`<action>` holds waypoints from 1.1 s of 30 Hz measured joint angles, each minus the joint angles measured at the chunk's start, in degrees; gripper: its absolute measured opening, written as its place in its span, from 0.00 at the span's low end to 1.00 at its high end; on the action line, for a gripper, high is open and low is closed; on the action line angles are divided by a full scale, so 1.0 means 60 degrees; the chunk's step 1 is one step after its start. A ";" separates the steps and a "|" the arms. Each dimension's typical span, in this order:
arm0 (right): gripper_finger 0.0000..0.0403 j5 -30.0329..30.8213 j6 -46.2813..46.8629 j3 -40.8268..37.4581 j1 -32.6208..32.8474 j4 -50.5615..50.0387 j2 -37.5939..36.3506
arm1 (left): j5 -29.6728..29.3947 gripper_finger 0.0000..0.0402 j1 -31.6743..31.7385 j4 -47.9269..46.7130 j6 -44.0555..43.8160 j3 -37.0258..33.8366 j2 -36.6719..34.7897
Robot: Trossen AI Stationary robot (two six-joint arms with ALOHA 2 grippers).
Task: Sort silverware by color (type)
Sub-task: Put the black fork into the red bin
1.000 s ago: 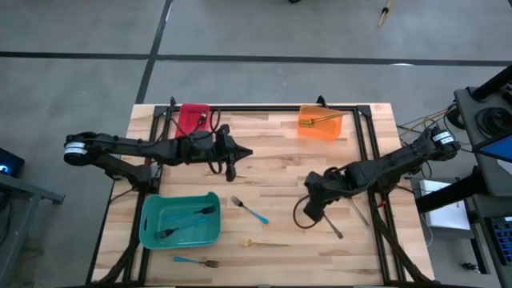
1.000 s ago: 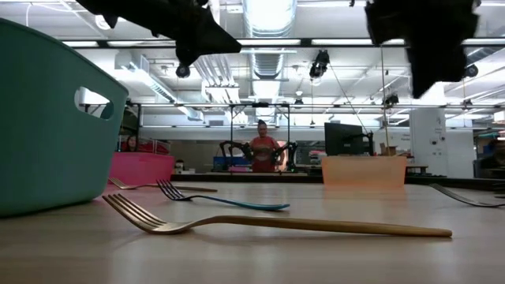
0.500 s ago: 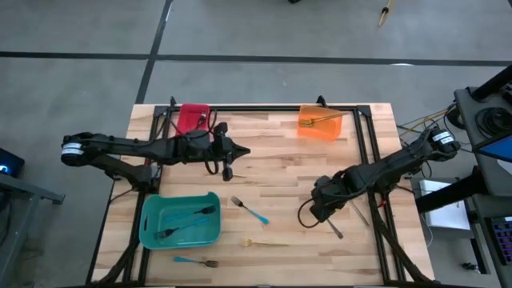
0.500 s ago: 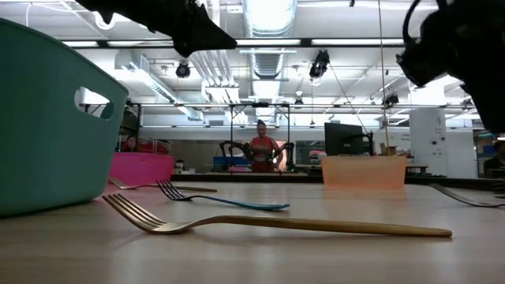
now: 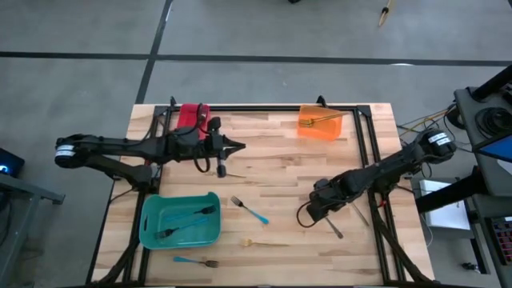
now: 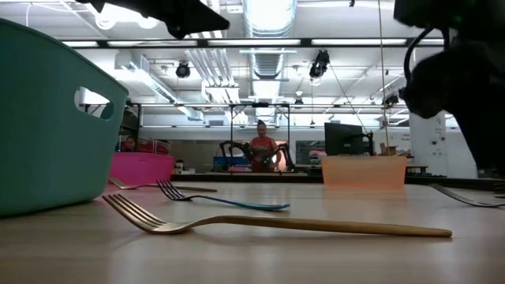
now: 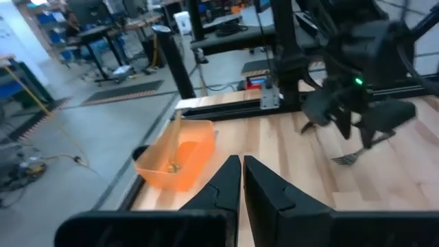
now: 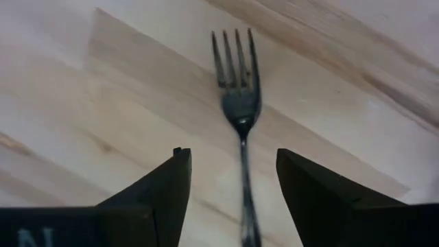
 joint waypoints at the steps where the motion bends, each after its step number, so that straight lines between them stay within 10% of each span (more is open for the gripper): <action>1: 0.51 -0.0077 -0.0074 0.0000 0.0000 0.0021 0.0194 | -0.0115 0.00 0.0000 0.0005 0.0061 0.0000 -0.0046; 14: 0.50 -0.0441 -0.1705 0.0022 -0.0007 0.0374 0.2288 | -0.1256 0.00 0.0000 -0.0254 0.0158 0.0000 -0.0322; 33: 0.03 -0.0324 -0.2413 0.0021 -0.0237 0.0585 0.1778 | -0.1256 0.00 0.0000 -0.0270 0.0067 0.0000 -0.0322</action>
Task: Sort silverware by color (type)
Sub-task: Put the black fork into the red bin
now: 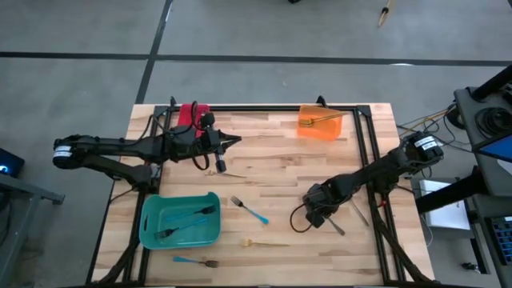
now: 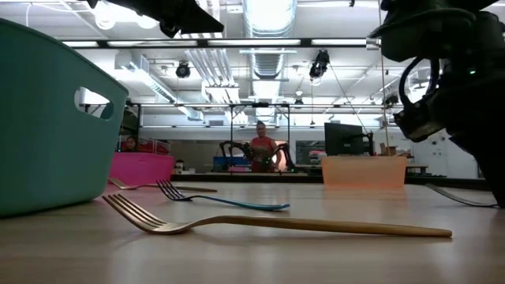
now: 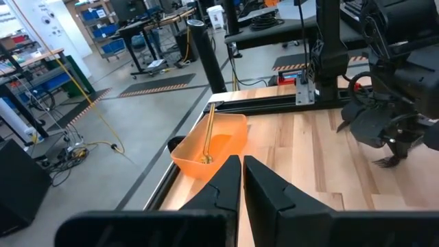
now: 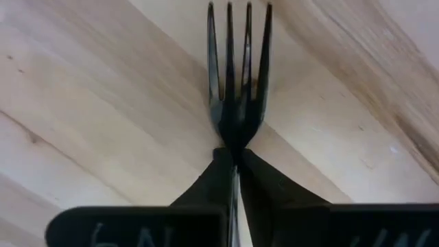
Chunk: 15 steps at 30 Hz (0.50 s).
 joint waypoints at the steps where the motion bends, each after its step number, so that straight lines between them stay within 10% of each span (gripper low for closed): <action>1: 0.03 -0.0018 -0.0068 0.0019 -0.0075 0.0023 -0.0199 | 0.0000 0.00 0.0000 0.0005 0.0000 0.0000 0.0000; 15: 0.02 0.2015 -0.3272 0.0289 -0.2129 0.3275 -0.2891 | 0.0071 0.00 0.0000 0.0020 -0.0706 0.0000 0.0023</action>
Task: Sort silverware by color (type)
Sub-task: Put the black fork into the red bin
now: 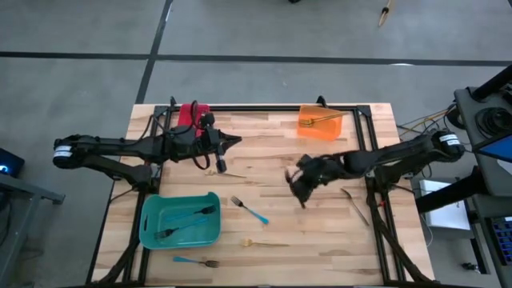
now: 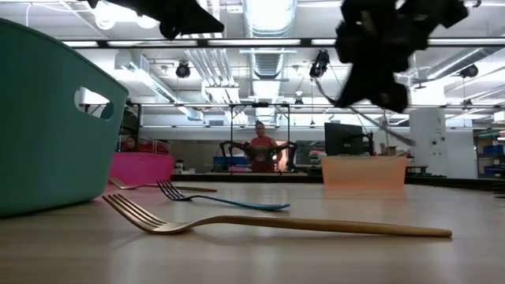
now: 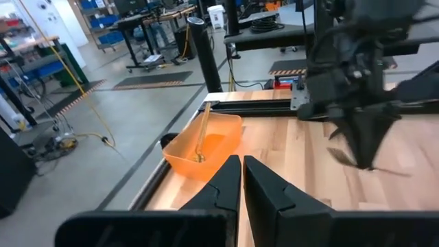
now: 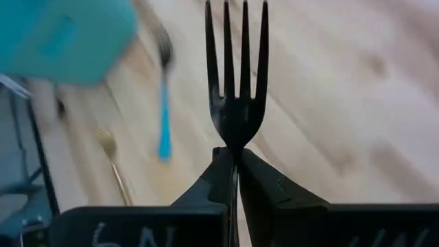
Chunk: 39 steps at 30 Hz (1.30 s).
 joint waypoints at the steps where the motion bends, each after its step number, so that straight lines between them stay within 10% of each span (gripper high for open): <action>1: 0.02 -0.0018 -0.0431 -0.0004 -0.0200 0.0404 -0.0024 | 0.0038 0.00 0.0000 -0.0009 -0.0108 0.0000 0.0009; 12: 0.02 0.0386 -0.4422 -0.0014 -0.1544 0.5556 0.0800 | 0.0673 0.01 -0.0011 -0.0095 -0.1587 0.0000 0.0159; 21: 0.02 0.0379 -0.4890 -0.0011 -0.2027 0.9420 0.2289 | 0.1783 0.20 -0.0124 -0.0053 -0.2263 -0.0426 0.0554; 30: 0.02 0.0369 -0.4869 -0.0011 -0.2127 1.1260 0.3041 | 0.0164 0.39 -0.0123 0.0257 -0.2258 -0.0430 0.1634; 39: 0.02 0.0885 -0.5371 -0.0011 -0.2125 1.1745 0.3120 | 0.0176 0.37 -0.0124 0.1370 -0.2240 -0.0430 0.2188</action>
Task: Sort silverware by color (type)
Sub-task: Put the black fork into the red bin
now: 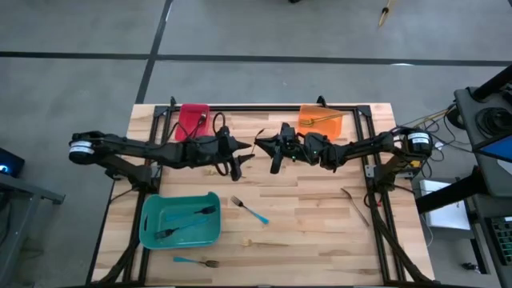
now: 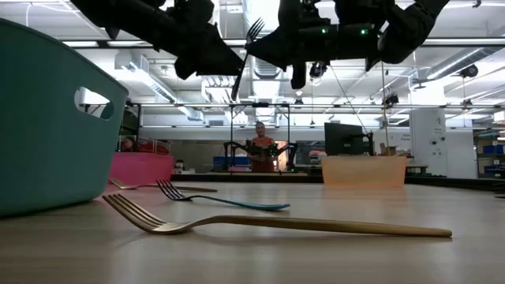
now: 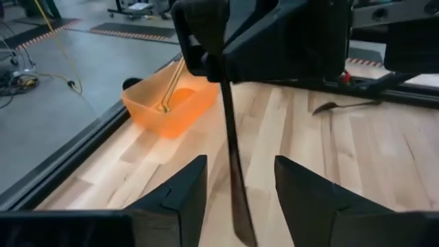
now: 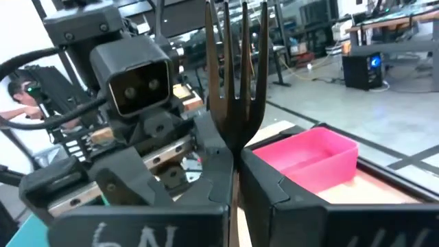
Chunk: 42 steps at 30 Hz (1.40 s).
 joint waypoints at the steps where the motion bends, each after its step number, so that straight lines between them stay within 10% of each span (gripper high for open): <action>1: 0.02 0.0004 -0.0047 0.0000 0.0000 0.0043 0.0000 | 0.0000 0.36 0.0000 0.0184 0.0003 0.0000 0.0066; 13: 0.02 0.0062 -0.0310 0.0000 0.0004 0.0301 -0.0008 | -0.0445 0.02 0.0003 0.1545 0.0040 0.0000 0.0619; 42: 0.43 -0.3445 -0.1063 0.0462 0.0007 -0.1082 -0.0576 | 0.3444 0.00 -0.0011 -0.0292 0.0438 0.0004 -0.0685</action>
